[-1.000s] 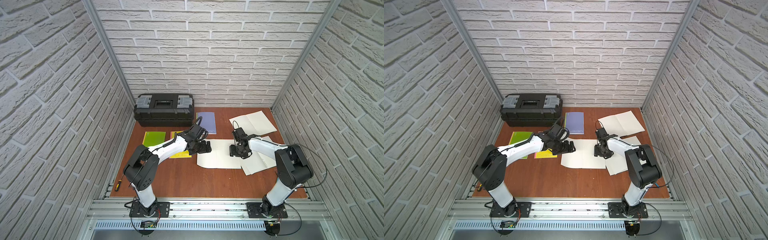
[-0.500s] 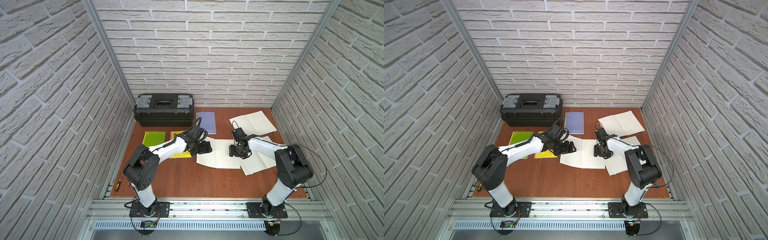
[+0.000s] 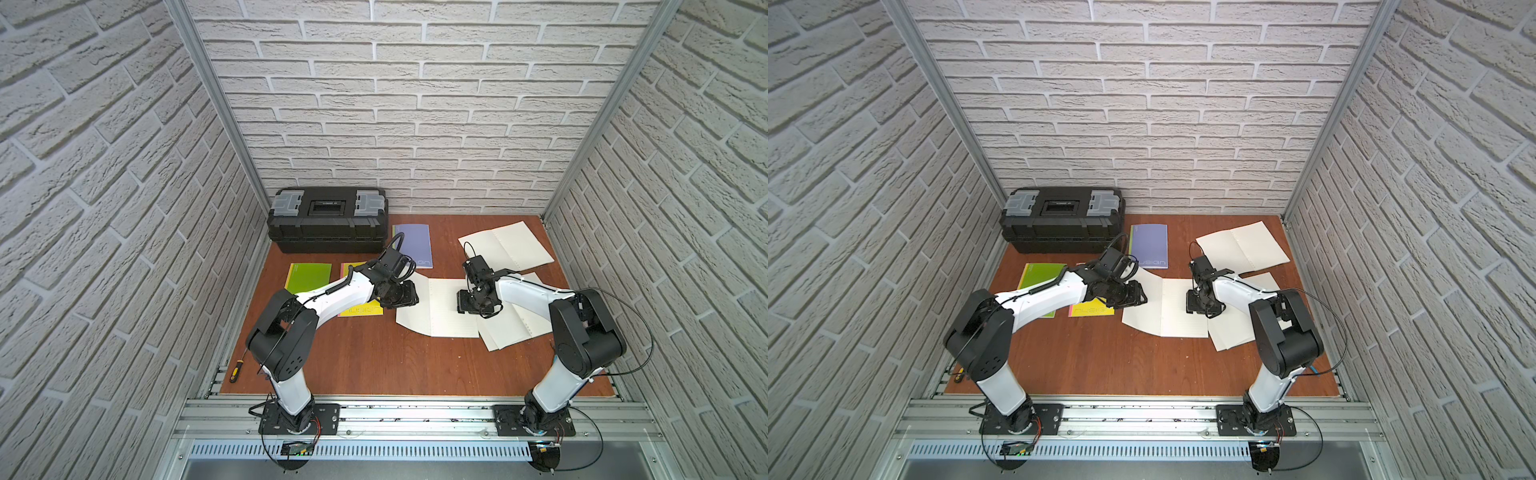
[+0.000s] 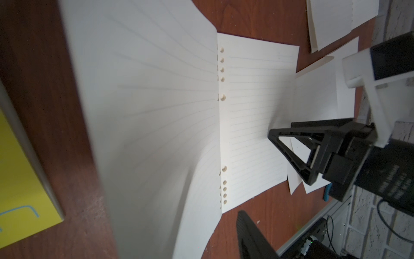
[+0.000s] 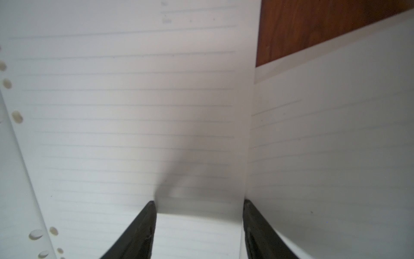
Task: Close the notebook
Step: Close the notebook at the center of the board.
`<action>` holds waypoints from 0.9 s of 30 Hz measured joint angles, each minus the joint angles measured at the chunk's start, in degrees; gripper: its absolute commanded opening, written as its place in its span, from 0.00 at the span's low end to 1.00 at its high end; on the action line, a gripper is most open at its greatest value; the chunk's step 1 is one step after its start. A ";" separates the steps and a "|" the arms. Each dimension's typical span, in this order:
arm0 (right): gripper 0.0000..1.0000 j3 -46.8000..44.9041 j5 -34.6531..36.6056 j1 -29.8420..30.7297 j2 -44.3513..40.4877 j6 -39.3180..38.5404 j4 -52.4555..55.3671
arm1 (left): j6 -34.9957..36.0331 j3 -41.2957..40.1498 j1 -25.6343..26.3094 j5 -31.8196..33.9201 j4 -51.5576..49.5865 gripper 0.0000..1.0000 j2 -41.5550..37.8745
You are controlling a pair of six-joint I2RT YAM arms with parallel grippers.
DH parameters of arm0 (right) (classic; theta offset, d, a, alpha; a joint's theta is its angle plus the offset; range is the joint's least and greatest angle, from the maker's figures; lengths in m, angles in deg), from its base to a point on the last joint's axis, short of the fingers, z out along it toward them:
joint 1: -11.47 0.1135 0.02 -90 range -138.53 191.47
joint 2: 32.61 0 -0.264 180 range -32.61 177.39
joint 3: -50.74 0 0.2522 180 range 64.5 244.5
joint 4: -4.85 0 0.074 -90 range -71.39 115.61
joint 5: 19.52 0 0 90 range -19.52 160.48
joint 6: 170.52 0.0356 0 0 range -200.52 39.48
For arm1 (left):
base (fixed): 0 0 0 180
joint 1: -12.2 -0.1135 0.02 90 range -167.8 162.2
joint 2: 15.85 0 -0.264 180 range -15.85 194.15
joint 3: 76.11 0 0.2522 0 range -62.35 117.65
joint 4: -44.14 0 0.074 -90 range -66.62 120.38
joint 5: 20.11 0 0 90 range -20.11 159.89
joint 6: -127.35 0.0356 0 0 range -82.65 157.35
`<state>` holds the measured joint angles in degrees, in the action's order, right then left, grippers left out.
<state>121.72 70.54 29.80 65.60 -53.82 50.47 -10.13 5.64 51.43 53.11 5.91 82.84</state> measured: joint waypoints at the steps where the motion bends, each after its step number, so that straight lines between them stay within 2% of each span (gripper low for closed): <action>1: 0.61 0.04 -0.07 0.31 0.04 0.00 -0.02 | 0.07 0.00 -0.09 0.00 -0.09 0.48 0.00; 8: 0.61 1.79 -0.61 3.10 1.46 0.50 0.02 | 0.33 -1.22 -1.68 0.02 -0.90 0.48 -1.79; 15: 0.61 3.34 -1.31 5.38 2.64 1.42 -0.02 | 0.96 -2.84 -3.30 0.04 -1.46 0.43 -5.35; 19: 0.61 3.45 -1.49 5.70 2.73 1.73 -0.13 | 1.46 -3.13 -3.87 0.04 -2.01 0.45 -6.23; 21: 0.61 3.48 -1.51 5.79 2.73 1.90 -0.13 | 1.62 -3.21 -3.91 0.04 -2.45 0.49 -6.58; 23: 0.62 3.54 -1.73 5.92 2.73 2.05 -0.11 | 1.90 -3.26 -3.91 0.00 -2.60 0.58 -6.95; 27: 0.62 3.58 -2.40 6.29 2.73 2.32 -0.13 | 2.51 -3.56 -3.91 -0.39 -2.56 0.63 -8.13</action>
<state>125.30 68.13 36.10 68.33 -51.50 50.34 -7.62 2.07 47.51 52.72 3.35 74.71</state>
